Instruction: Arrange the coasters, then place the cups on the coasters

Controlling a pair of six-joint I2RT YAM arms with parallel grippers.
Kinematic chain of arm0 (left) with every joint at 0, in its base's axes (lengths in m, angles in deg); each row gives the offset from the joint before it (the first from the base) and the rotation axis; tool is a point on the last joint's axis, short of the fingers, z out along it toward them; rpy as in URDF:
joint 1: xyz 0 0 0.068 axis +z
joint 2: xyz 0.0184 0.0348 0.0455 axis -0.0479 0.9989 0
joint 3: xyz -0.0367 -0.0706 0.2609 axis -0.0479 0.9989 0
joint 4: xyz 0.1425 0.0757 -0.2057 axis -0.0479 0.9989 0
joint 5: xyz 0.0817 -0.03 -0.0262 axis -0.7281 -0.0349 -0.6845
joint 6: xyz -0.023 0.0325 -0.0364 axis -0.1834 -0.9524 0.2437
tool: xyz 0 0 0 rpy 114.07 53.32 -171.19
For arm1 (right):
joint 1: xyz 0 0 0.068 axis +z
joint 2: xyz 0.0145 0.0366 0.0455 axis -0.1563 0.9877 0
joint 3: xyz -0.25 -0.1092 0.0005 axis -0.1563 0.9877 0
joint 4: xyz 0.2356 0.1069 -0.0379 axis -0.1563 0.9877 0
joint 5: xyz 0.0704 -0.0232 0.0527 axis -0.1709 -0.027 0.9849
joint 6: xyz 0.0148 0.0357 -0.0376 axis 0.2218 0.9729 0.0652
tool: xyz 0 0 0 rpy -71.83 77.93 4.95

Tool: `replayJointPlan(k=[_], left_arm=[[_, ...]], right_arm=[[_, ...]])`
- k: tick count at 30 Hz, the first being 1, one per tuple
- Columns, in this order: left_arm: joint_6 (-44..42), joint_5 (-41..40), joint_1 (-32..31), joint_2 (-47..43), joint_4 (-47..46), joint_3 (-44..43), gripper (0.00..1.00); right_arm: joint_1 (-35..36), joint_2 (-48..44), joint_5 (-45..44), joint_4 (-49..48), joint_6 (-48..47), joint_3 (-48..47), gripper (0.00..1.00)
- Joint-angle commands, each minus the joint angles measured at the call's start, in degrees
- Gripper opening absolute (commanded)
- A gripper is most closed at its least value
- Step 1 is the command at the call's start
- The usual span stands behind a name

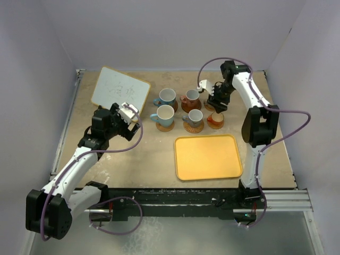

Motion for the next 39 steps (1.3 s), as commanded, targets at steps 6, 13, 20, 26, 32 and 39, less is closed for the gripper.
replayJointPlan(k=[6,13,20,26,32,39], left_arm=[[-0.1,-5.5,0.7,-3.0,-2.9,-1.0,0.93],[0.4,-14.1,0.9,-4.3,-4.9,-1.9,0.93],[2.4,-26.9,1.0,-4.0,-7.5,-4.0,0.94],[3.3,-31.1,1.1,-5.1,-7.3,-7.0,0.93],[1.4,-29.6,1.1,-5.1,-3.8,-11.5,0.94],[4.4,-25.9,1.1,-6.5,-3.0,-12.9,0.94]], right_arm=[[0.2,-14.8,-0.5,-2.3,7.3,4.6,0.73],[0.3,-26.3,-4.9,-10.1,15.4,13.4,0.88],[0.3,-40.0,-9.3,-21.1,26.2,24.7,1.00],[0.3,-49.7,-14.4,-28.3,36.6,32.8,1.00],[0.3,-54.4,-19.8,-28.1,46.2,35.3,1.00],[0.2,-60.0,-26.2,-33.3,52.9,43.8,1.00]])
